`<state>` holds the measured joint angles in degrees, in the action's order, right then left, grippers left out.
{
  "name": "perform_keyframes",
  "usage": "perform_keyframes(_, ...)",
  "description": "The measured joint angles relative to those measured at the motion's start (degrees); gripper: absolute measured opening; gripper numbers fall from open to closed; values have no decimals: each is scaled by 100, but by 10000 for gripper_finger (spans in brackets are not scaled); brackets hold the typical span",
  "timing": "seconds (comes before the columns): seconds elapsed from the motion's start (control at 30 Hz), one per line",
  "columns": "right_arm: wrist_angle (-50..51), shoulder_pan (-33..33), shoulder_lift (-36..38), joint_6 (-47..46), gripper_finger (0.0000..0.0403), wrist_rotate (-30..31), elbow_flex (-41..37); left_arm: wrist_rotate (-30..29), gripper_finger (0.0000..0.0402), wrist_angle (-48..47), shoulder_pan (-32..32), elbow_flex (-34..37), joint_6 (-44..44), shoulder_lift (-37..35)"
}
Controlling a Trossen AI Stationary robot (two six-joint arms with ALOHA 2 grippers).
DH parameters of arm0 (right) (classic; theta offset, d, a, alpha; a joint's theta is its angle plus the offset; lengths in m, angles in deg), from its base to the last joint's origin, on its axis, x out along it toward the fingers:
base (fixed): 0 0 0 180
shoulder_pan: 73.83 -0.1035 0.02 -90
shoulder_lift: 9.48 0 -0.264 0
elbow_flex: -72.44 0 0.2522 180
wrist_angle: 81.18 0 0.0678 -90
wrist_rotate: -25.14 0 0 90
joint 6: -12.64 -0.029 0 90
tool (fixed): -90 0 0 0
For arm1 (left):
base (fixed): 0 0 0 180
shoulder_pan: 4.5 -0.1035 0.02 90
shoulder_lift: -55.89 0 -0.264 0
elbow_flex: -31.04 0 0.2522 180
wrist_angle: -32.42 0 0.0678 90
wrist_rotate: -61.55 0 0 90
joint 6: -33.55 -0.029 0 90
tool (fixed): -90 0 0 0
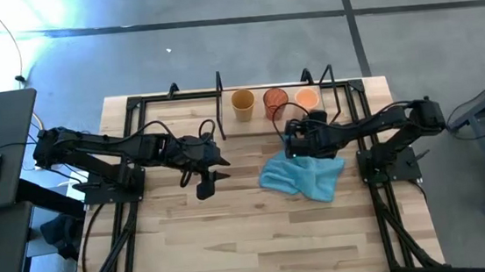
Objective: Stack small to large cups/mugs on shelf
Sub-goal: Put the light orange mug on the shelf
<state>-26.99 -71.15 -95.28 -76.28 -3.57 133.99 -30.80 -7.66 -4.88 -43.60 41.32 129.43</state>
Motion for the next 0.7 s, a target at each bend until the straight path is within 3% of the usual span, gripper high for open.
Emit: perform_keyframes(0.7,-63,35,0,-79,7,-238,7,1,165,4,1,0,0,0)
